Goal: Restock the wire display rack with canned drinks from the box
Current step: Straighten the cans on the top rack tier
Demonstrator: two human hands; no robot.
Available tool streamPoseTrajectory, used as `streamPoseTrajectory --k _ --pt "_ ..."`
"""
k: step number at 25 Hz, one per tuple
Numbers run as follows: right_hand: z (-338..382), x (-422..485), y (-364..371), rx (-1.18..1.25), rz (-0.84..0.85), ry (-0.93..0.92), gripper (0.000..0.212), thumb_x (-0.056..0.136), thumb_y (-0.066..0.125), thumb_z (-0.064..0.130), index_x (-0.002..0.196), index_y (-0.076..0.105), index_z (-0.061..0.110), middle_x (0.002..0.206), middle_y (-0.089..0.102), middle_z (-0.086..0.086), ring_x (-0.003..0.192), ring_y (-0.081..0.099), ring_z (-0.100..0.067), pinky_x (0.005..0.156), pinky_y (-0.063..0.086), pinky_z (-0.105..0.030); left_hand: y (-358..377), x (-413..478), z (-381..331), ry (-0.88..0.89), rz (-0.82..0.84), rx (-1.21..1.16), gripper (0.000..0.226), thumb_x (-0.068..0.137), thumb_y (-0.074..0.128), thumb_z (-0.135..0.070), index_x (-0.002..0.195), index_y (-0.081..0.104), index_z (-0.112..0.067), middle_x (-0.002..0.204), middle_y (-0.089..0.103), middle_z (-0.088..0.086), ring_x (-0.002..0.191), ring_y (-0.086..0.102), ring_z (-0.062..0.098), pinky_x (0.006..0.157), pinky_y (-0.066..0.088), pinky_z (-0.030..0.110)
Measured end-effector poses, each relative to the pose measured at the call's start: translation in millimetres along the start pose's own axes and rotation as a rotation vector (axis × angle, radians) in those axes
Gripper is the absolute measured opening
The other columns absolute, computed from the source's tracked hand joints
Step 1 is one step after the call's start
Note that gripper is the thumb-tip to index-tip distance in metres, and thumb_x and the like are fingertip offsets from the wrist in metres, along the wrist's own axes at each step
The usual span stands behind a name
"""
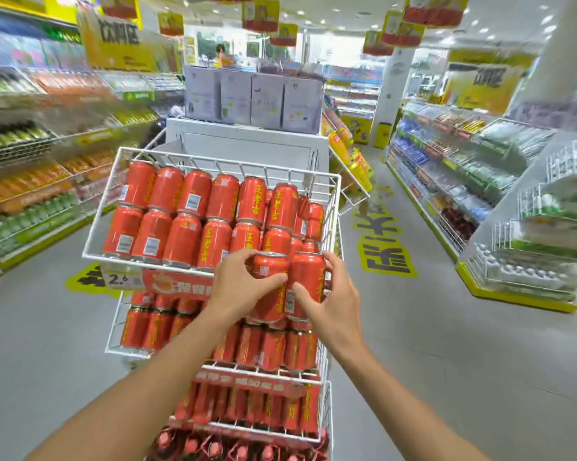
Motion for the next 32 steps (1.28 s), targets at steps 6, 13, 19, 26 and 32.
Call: streamPoseTrajectory --k 6,13,19,26,32 --pt "6 87 29 -0.251 -0.04 0.05 0.076 0.085 0.076 0.036 0.149 0.038 0.018 0.134 0.053 -0.006 0.123 0.055 -0.026 0.099 0.045 -0.035 -13 72 -23 0.02 -0.068 0.008 0.06 0.061 0.089 -0.055 0.106 0.075 -0.019 0.097 0.074 -0.009 0.091 0.069 0.012 0.083 0.055 0.03" --pt "-7 91 70 -0.535 0.013 0.23 0.061 0.095 0.071 0.027 0.143 0.034 0.015 0.131 0.048 -0.011 0.117 0.059 -0.037 0.091 0.049 -0.045 -14 108 -7 0.037 0.047 -0.038 0.062 0.061 0.088 -0.059 0.109 0.073 -0.022 0.097 0.073 -0.01 0.093 0.068 0.013 0.087 0.058 0.039" --pt "-23 100 80 -0.514 -0.041 0.316 0.069 0.088 0.08 0.034 0.143 0.04 0.017 0.13 0.06 -0.009 0.119 0.062 -0.033 0.097 0.052 -0.046 -19 119 8 0.05 0.117 -0.077 0.057 0.064 0.09 -0.054 0.108 0.074 -0.02 0.096 0.073 -0.009 0.091 0.069 0.013 0.087 0.059 0.04" --pt "-31 96 82 -0.527 -0.038 0.292 0.068 0.091 0.076 0.035 0.146 0.038 0.022 0.132 0.057 -0.004 0.12 0.059 -0.029 0.097 0.051 -0.044 -11 128 1 0.05 0.123 -0.086 0.054 0.062 0.09 -0.055 0.103 0.075 -0.022 0.094 0.074 -0.005 0.092 0.069 0.018 0.086 0.057 0.039" --pt "-37 92 85 -0.576 0.0 0.246 0.075 0.096 0.07 0.024 0.156 0.024 0.022 0.157 0.035 -0.002 0.127 0.056 -0.03 0.098 0.052 -0.045 3 138 -31 0.036 0.096 -0.074 0.068 0.058 0.087 -0.061 0.107 0.074 -0.017 0.099 0.072 -0.006 0.098 0.067 0.019 0.089 0.055 0.037"
Point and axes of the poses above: each hand's wrist, its own x-axis towards the middle knuckle, its own y-axis out of the palm, z = x × y, the point moved 3 cm from there along x, towards the middle knuckle
